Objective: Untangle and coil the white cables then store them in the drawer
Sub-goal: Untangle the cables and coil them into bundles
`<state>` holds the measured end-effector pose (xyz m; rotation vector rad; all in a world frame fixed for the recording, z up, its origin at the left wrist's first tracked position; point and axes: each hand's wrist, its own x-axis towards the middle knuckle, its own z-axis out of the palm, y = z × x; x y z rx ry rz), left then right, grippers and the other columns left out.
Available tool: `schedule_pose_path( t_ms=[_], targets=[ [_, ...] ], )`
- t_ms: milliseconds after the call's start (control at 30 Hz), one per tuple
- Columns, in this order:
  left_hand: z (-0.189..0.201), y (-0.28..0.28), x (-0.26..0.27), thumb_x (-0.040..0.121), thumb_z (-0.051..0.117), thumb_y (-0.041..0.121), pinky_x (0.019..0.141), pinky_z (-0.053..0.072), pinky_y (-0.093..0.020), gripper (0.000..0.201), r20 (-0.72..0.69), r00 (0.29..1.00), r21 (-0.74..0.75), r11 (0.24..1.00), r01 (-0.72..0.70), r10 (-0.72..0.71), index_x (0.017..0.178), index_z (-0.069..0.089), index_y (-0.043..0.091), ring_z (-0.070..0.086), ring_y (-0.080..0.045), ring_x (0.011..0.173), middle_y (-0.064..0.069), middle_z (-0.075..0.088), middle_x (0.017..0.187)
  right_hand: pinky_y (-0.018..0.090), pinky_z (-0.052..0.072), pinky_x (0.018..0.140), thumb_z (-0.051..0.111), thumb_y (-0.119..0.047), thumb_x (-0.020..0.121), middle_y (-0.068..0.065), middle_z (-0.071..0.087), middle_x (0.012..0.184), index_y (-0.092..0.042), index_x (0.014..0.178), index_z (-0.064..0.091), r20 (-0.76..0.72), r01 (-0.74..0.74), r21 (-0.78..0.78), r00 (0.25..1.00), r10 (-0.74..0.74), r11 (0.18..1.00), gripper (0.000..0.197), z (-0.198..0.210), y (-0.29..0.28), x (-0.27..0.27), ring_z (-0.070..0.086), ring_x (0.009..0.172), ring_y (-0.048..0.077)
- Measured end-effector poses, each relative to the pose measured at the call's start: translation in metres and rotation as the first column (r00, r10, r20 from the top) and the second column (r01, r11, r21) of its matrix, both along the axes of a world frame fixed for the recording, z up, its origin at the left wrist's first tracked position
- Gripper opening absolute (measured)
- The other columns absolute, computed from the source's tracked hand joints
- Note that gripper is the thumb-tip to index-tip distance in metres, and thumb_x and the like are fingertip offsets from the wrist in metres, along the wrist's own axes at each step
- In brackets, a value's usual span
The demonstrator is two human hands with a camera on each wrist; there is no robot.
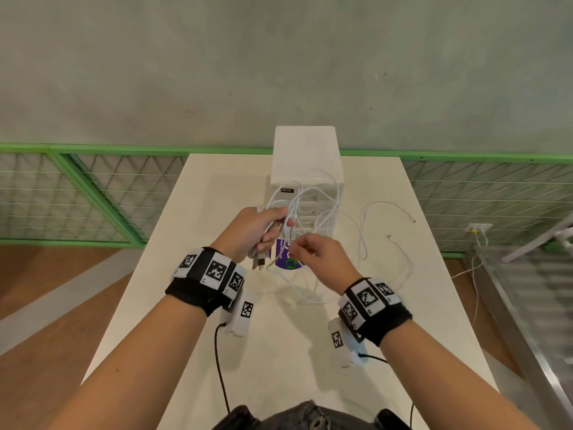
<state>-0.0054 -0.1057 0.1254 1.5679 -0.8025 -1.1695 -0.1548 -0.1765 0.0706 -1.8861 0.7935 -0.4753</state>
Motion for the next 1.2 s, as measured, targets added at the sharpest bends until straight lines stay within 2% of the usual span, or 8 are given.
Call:
schedule_pose_path(
  t_ms=[233,300,400,533,833,900,1033,1200],
  targets=[
    [0.002,0.002,-0.005,0.092,0.05,0.027,0.041,0.019,-0.022,0.037,0.071,0.995,0.021,0.997,0.073,-0.075,0.061,0.062,0.012,0.025,-0.013,0.032,0.002,0.03,0.038,0.036,0.053,0.073,0.06,-0.025,0.087,-0.001,0.068,0.08,-0.024,0.091,0.067,0.171,0.072,-0.007,0.983,-0.07,0.997,0.008,0.016,-0.014,-0.006,0.062,0.072,0.016],
    [0.003,0.002,-0.006,0.093,0.05,0.026,0.038,0.021,-0.019,0.032,0.068,0.995,0.027,0.997,0.077,-0.078,0.071,0.065,0.007,0.025,-0.014,0.032,0.001,0.03,0.04,0.033,0.052,0.073,0.057,-0.016,0.088,-0.004,0.064,0.086,-0.025,0.098,0.062,0.218,0.188,-0.13,0.963,-0.157,0.973,0.014,0.02,-0.022,-0.005,0.06,0.078,0.013],
    [0.005,0.003,-0.008,0.093,0.05,0.025,0.036,0.022,-0.018,0.029,0.063,0.995,0.039,0.996,0.081,-0.083,0.081,0.064,0.003,0.025,-0.014,0.032,0.0,0.03,0.041,0.026,0.041,0.095,0.049,0.0,0.086,0.004,0.055,0.116,-0.016,0.121,0.052,0.284,0.305,-0.438,0.94,-0.192,0.846,0.038,0.03,-0.036,-0.006,0.051,0.106,0.014],
    [0.008,0.004,-0.01,0.093,0.05,0.023,0.035,0.023,-0.019,0.029,0.066,0.993,0.013,0.995,0.098,-0.098,0.078,0.064,0.003,0.025,-0.013,0.032,0.0,0.031,0.04,0.023,0.023,0.109,0.046,0.01,0.082,0.006,0.051,0.134,-0.016,0.132,0.046,0.101,0.085,-0.577,0.994,-0.032,0.812,0.056,0.04,-0.051,-0.003,0.038,0.127,0.02],
    [0.006,0.007,-0.011,0.095,0.048,0.027,0.035,0.023,-0.019,0.037,0.058,0.995,-0.011,0.997,0.076,-0.075,0.071,0.066,0.007,0.025,-0.013,0.032,0.0,0.031,0.04,0.004,0.037,0.075,0.056,-0.009,0.089,0.001,0.066,0.096,-0.017,0.104,0.069,0.14,0.077,-0.37,0.99,-0.027,0.926,0.021,0.037,-0.057,-0.008,0.055,0.081,-0.001],
    [0.007,0.009,-0.01,0.095,0.049,0.026,0.036,0.022,-0.018,0.039,0.072,0.992,0.014,0.995,0.1,-0.101,0.06,0.064,0.013,0.025,-0.013,0.032,0.0,0.031,0.04,0.002,0.038,0.074,0.056,-0.005,0.087,-0.002,0.067,0.095,-0.02,0.103,0.069,0.182,0.144,-0.328,0.979,-0.087,0.934,0.026,0.04,-0.061,-0.01,0.057,0.08,-0.005],
    [0.004,0.014,-0.011,0.092,0.053,0.031,0.043,0.018,-0.025,0.032,0.094,0.979,0.095,0.981,0.172,-0.181,0.075,0.068,0.009,0.025,-0.014,0.035,0.0,0.031,0.043,0.0,0.039,0.076,0.054,-0.006,0.089,-0.004,0.069,0.09,-0.022,0.098,0.07,0.234,0.265,-0.201,0.948,-0.216,0.943,0.024,0.05,-0.073,-0.018,0.063,0.084,0.004],
    [0.001,0.01,-0.016,0.087,0.062,0.042,0.043,0.021,-0.024,0.039,0.073,0.991,0.041,0.993,0.107,-0.11,0.076,0.064,0.005,0.026,-0.013,0.035,0.001,0.032,0.042,0.021,0.05,0.08,0.058,-0.019,0.088,-0.005,0.072,0.086,-0.028,0.091,0.066,0.228,0.31,-0.155,0.935,-0.271,0.938,0.013,0.048,-0.067,-0.015,0.066,0.083,0.008]
  ],
)
